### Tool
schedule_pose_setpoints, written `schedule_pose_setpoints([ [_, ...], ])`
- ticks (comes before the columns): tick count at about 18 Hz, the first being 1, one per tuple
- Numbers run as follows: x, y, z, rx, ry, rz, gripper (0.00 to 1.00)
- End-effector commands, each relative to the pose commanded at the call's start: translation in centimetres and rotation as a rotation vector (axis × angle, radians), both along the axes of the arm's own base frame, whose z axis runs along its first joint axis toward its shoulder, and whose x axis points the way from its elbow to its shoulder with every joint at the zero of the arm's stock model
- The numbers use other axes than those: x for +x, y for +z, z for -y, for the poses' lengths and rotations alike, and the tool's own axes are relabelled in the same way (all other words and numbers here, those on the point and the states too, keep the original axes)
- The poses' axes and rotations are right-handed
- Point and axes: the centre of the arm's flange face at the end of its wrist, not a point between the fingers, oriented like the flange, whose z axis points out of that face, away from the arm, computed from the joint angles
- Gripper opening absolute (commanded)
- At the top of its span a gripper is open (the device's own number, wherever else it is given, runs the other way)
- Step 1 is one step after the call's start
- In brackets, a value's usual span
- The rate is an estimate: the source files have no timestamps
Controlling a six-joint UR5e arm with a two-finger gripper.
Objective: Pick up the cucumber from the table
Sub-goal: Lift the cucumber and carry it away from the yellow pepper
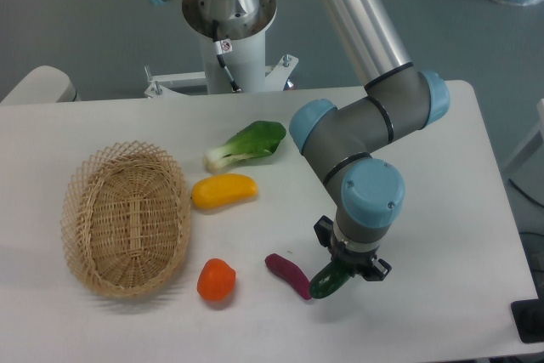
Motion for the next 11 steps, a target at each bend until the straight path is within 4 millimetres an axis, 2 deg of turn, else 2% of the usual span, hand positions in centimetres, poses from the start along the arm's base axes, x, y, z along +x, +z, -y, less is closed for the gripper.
schedule_pose_setpoints([
  [5, -0.18, -0.15, 0.16, -0.004, -0.067, -0.001, 0.15],
  [11, -0.67, -0.14, 0.57, 0.001, -0.06, 0.001, 0.15],
])
